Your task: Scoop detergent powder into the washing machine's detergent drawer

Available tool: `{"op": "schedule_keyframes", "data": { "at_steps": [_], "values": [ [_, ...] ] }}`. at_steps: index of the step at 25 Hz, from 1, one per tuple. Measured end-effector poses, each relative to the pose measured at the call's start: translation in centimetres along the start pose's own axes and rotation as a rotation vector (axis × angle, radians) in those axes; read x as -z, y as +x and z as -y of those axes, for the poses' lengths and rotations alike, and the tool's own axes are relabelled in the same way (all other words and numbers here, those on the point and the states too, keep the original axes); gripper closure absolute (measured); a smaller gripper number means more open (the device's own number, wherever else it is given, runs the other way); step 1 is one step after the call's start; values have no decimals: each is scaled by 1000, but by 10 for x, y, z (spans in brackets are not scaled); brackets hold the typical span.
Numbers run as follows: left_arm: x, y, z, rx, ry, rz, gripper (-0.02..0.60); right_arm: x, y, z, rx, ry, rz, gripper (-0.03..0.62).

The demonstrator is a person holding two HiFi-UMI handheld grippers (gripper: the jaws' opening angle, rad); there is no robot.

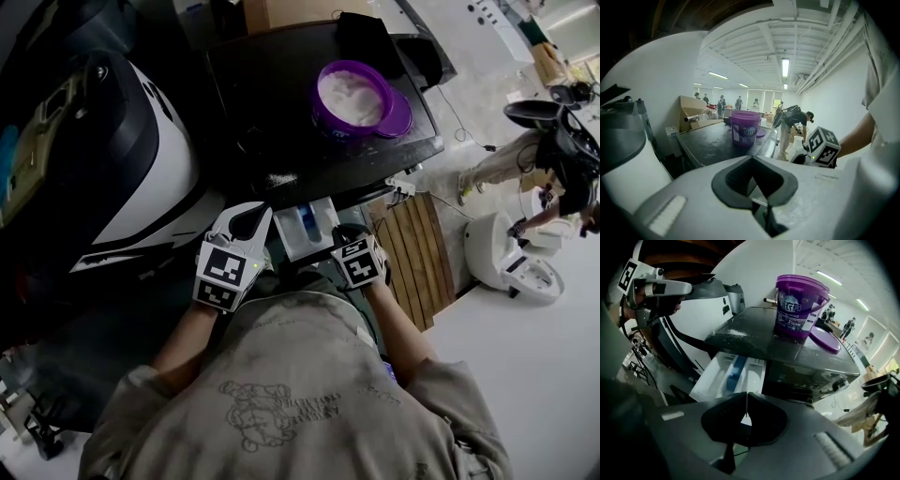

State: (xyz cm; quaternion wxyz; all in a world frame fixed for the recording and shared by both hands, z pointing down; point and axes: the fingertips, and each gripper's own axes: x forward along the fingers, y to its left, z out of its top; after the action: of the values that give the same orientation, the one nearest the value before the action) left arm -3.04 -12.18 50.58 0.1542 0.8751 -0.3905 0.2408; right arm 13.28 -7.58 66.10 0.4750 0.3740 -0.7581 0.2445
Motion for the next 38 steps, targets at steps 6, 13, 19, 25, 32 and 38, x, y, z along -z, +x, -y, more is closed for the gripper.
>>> {"op": "schedule_keyframes", "data": {
  "at_steps": [6,13,19,25,32,38],
  "values": [
    [7,-1,9,46,-4,6,581,-2,-1,-2,55,-42,7,556],
    [12,-8,13,73,15,-5,581,-2,-2,-6,167,-111,-23,556],
    [17,-15,15,93,26,-14,581,-4,-5,-3,249,-160,-39,556],
    [23,-21,13,110,32,-11,581,-6,-8,-6,300,-209,-53,556],
    [31,-26,8,111,16,0,581,-9,-11,-9,367,-297,-83,556],
    [36,-32,4,106,2,-8,581,-14,-14,-7,428,-400,-136,556]
  ]
}}
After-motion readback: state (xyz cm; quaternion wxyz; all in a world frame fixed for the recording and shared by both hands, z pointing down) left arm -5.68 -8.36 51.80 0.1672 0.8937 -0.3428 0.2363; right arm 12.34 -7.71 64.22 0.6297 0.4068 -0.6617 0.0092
